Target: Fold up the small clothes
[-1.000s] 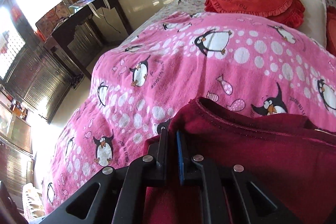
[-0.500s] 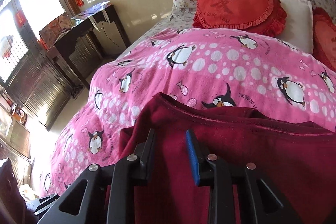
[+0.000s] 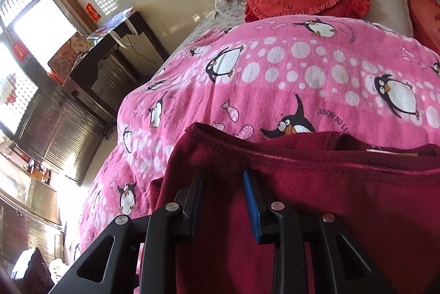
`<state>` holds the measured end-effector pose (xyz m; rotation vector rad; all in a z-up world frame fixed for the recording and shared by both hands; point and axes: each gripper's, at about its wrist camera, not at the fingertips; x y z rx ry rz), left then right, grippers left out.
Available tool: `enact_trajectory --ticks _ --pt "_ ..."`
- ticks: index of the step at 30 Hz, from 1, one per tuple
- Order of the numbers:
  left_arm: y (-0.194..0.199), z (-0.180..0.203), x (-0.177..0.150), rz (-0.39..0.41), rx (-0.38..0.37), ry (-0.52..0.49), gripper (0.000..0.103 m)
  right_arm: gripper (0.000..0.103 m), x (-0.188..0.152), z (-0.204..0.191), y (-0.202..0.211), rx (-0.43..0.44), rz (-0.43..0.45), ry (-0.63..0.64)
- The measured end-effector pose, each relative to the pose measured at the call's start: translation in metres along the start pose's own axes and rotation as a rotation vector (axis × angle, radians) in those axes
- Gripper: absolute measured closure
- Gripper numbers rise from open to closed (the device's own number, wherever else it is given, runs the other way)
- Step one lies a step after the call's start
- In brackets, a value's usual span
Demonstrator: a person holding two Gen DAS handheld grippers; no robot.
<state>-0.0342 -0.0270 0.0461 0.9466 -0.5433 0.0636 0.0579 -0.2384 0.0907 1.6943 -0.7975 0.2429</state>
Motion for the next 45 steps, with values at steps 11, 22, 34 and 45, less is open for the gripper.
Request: enact_trajectory --ticks 11,22,34,45 --pt "0.018 0.009 -0.009 0.019 0.003 -0.032 0.045 0.058 -0.066 0.032 0.074 -0.161 0.086 0.022" --pt "0.015 0.05 -0.019 0.032 -0.005 -0.15 0.045 0.058 -0.121 0.096 0.141 -0.329 0.161 -0.064" --pt "0.002 0.067 -0.029 0.025 0.106 -0.254 0.045 0.061 -0.171 0.187 0.184 -0.293 0.161 -0.256" --pt "0.002 0.096 -0.017 0.043 0.05 -0.283 0.045 0.059 -0.119 0.196 0.189 -0.449 0.245 -0.222"
Point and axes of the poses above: each gripper's, at about its wrist camera, not at the fingertips, and y roughly against the way its jaws point, z to its right, x to its top, and after that the axes turned 10 degrees about -x, right-handed
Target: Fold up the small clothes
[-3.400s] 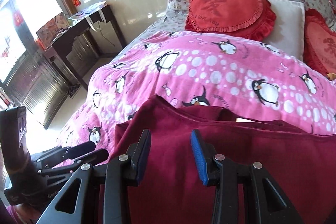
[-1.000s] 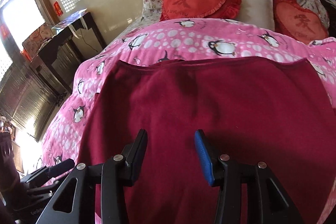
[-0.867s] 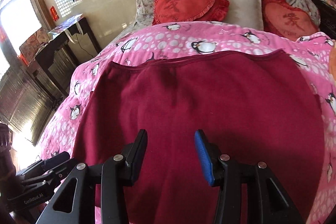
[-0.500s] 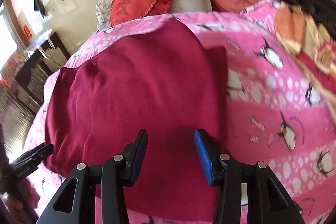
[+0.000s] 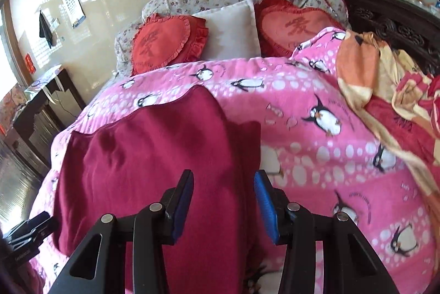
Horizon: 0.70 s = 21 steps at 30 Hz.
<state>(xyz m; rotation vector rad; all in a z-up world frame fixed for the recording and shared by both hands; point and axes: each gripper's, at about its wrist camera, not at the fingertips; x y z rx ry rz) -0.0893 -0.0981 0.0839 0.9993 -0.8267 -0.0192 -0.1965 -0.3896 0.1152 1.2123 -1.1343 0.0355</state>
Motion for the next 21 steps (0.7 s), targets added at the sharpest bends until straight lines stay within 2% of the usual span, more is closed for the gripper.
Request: enact_trajectory --ticks 2,5,9,12,15,21 --pt "-0.008 0.002 0.001 -0.019 0.004 -0.002 0.045 0.062 0.005 0.002 -0.011 0.009 -0.012 -0.007" --pt "-0.02 0.001 0.001 -0.053 0.001 0.006 0.045 0.076 0.011 0.009 -0.025 0.076 -0.041 -0.03" --pt "-0.029 -0.001 0.001 -0.059 0.012 0.01 0.045 0.093 0.012 0.005 -0.019 0.083 -0.02 0.018" --pt "-0.033 -0.005 0.003 -0.044 0.014 0.033 0.045 0.095 0.009 0.003 -0.013 0.053 0.005 0.046" --pt "-0.043 -0.012 0.003 -0.06 0.009 0.065 0.044 0.095 0.005 0.002 -0.023 0.026 -0.015 0.044" --pt "-0.052 -0.005 0.002 -0.087 0.032 -0.021 0.036 0.095 0.007 0.001 -0.029 -0.01 -0.025 0.03"
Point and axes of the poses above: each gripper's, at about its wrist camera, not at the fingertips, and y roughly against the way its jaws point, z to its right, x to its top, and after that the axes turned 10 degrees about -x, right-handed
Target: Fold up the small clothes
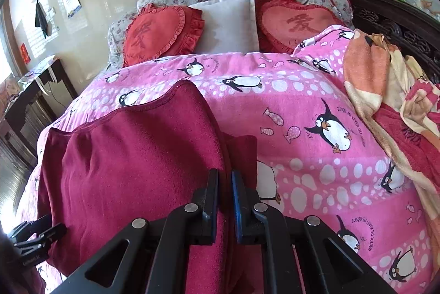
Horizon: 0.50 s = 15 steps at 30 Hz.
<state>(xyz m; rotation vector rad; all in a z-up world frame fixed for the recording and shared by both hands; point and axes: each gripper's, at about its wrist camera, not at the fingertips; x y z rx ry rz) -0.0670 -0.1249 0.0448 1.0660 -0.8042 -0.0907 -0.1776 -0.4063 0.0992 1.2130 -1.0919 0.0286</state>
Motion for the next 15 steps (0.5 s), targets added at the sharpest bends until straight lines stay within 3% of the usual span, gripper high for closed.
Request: enact_trajectory --ticks 8,10,11,12,13,14,15 --pt "0.016 -0.003 0.002 0.013 0.005 0.02 0.036 0.095 -0.002 0.004 0.038 0.047 0.026 -0.027" --pt "0.023 -0.006 0.0 0.027 -0.001 0.027 0.036 0.09 -0.01 0.003 0.045 0.057 0.011 -0.025" --pt "0.026 -0.008 -0.001 0.035 0.0 0.029 0.036 0.081 -0.013 0.002 0.046 0.072 0.001 -0.024" --pt "0.029 -0.01 -0.002 0.04 0.004 0.031 0.036 0.056 -0.019 0.001 0.047 0.088 -0.012 -0.02" --pt "0.03 -0.011 -0.003 0.043 0.005 0.033 0.036 0.046 -0.025 0.001 0.048 0.089 -0.018 -0.017" --pt "0.03 -0.012 -0.004 0.043 0.004 0.034 0.036 0.038 -0.03 0.0 0.048 0.08 -0.02 -0.013" --pt "0.03 -0.013 -0.005 0.039 0.003 0.034 0.036 0.038 -0.035 -0.002 0.047 0.072 -0.023 -0.005"
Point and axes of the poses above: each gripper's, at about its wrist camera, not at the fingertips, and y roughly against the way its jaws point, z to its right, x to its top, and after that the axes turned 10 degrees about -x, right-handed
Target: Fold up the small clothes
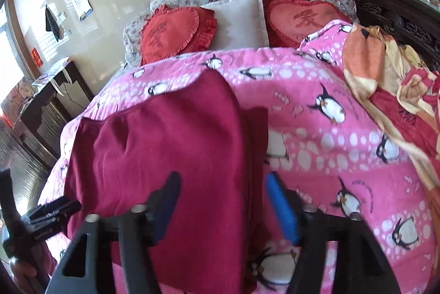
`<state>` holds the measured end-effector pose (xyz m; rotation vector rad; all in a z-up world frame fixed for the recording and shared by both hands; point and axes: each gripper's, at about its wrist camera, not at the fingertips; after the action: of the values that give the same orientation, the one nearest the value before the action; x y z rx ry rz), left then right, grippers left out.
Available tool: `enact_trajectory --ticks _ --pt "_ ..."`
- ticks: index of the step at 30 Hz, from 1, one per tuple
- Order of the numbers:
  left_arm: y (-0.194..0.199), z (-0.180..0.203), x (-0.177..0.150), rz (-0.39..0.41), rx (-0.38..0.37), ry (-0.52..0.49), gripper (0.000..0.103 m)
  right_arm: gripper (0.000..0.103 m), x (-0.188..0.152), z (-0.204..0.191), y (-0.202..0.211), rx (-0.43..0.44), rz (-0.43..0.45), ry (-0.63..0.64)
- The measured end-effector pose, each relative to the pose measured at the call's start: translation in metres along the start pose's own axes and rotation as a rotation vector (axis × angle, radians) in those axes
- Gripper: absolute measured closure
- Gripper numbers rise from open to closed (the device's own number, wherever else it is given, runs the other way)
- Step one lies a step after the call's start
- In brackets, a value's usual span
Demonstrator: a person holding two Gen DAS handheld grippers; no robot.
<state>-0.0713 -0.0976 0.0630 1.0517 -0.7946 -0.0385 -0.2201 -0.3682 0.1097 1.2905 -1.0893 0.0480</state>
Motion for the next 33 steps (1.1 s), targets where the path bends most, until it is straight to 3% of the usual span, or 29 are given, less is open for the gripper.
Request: enact_trajectory --ticks 3,4,5,6,11,18,21,25,28,33 --pt "-0.005 -0.002 -0.004 -0.02 0.012 0.001 0.036 0.04 -0.011 -0.002 -0.012 -0.046 -0.045 0.03" --pt "-0.006 -0.002 -0.005 -0.021 0.014 0.001 0.036 0.045 -0.014 -0.002 -0.018 -0.069 -0.071 0.035" --pt "-0.007 -0.003 -0.006 -0.018 0.016 -0.002 0.036 0.06 -0.017 -0.001 -0.024 -0.075 -0.098 0.036" --pt "-0.009 -0.002 -0.007 -0.015 0.018 -0.007 0.036 0.065 -0.019 0.002 -0.027 -0.06 -0.104 0.026" --pt "-0.016 -0.006 -0.01 -0.001 0.012 -0.011 0.035 0.066 -0.022 0.014 -0.035 -0.053 -0.098 -0.022" --pt "-0.016 -0.008 -0.013 0.002 0.006 -0.019 0.035 0.064 -0.018 0.015 -0.01 -0.093 -0.069 -0.074" --pt "-0.016 -0.008 -0.015 0.007 0.009 -0.018 0.035 0.062 -0.016 0.012 0.007 -0.062 -0.036 -0.097" --pt "-0.015 -0.006 -0.017 0.013 0.018 -0.019 0.035 0.062 -0.016 -0.008 0.019 -0.018 -0.01 -0.029" --pt "-0.015 -0.007 -0.018 0.013 0.015 -0.015 0.035 0.062 -0.02 -0.023 0.011 0.027 -0.036 0.022" --pt "-0.015 -0.006 -0.018 0.012 0.018 -0.014 0.034 0.062 -0.033 -0.031 -0.018 -0.015 -0.117 0.058"
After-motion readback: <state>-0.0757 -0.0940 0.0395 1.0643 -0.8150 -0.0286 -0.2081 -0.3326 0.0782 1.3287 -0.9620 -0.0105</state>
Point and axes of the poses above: each gripper's, at about its wrist camera, not at the fingertips, and y roughly against the way its jaws point, z to its right, x to its top, and after that the axes turned 10 degrees about -x, right-handed
